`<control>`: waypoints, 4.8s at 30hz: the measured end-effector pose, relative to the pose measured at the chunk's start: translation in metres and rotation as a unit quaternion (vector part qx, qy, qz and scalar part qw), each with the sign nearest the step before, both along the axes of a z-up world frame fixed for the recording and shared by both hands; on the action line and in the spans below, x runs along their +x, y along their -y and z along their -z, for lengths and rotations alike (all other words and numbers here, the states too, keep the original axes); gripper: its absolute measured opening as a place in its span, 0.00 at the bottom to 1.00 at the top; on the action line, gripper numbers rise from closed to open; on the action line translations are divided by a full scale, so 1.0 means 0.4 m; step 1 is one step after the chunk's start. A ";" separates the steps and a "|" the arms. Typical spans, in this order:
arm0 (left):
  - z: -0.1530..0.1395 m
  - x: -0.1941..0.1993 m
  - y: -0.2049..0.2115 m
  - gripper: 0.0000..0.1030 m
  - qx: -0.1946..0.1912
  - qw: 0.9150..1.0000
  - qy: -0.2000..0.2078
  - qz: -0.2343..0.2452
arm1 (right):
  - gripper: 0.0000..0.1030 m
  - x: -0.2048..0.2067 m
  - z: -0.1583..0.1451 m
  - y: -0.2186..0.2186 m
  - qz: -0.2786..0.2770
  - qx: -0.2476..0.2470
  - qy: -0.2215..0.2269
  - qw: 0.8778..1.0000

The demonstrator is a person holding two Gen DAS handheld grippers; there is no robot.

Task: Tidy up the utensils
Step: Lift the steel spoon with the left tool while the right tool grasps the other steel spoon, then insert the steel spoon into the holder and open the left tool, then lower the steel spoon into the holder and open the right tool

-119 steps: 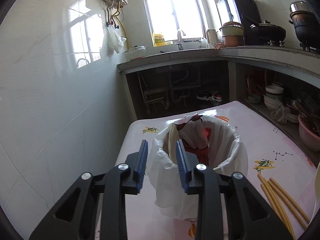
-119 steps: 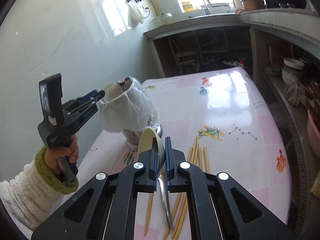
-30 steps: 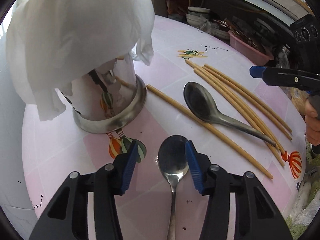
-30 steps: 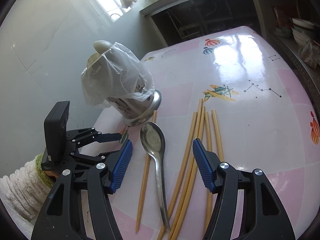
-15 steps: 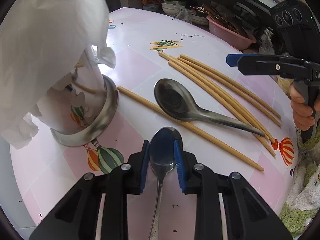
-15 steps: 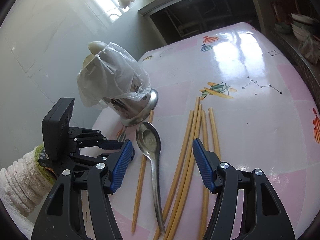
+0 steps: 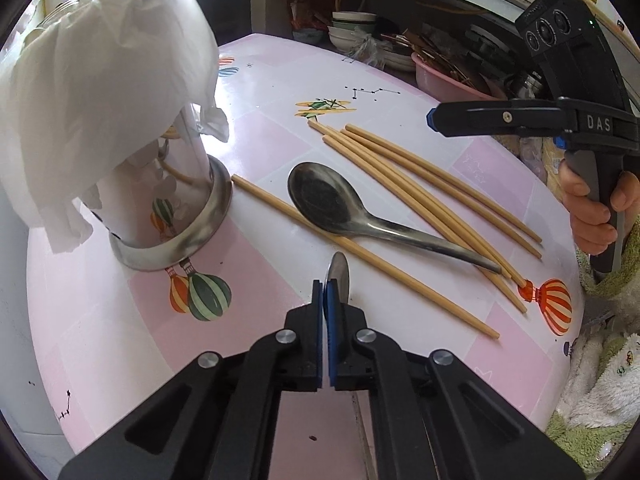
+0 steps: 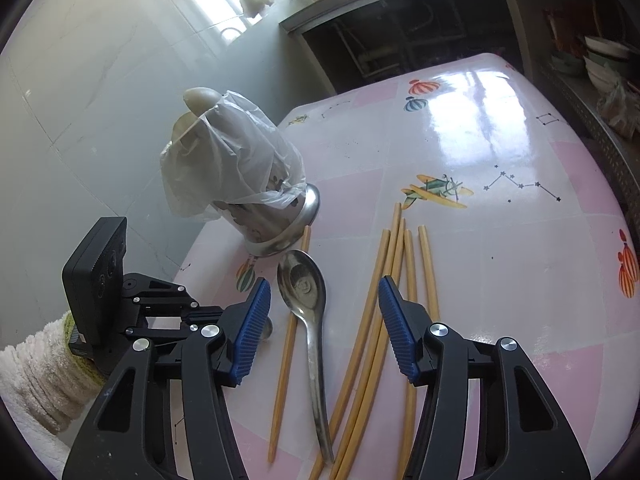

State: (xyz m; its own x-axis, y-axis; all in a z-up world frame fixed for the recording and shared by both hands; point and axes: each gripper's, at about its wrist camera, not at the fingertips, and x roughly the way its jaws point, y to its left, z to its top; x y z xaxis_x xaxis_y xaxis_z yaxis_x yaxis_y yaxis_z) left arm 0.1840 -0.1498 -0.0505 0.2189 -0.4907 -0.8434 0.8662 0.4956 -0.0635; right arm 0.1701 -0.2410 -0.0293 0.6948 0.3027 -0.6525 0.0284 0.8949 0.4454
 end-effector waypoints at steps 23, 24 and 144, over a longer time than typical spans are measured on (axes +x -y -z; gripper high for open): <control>-0.020 0.026 -0.253 0.01 -0.125 0.970 -0.029 -0.207 | 0.54 0.253 0.068 -0.100 -0.171 -0.114 -0.087 0.975; -0.020 0.031 -0.264 0.01 -0.124 0.968 -0.033 -0.217 | 0.54 0.265 0.078 -0.105 -0.180 -0.115 -0.093 0.972; -0.226 -0.030 -0.364 0.78 -0.214 0.881 0.171 -0.387 | 0.03 0.296 -0.506 -0.112 -0.023 -0.186 0.267 0.945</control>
State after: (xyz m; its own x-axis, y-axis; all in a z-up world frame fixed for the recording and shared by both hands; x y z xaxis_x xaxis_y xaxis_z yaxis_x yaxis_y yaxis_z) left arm 0.1722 -0.0043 0.0399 0.8321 -0.3405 -0.4379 0.2852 0.9397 -0.1887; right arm 0.2886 -0.1963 0.1730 0.9465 0.1598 -0.2803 -0.1547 0.9871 0.0402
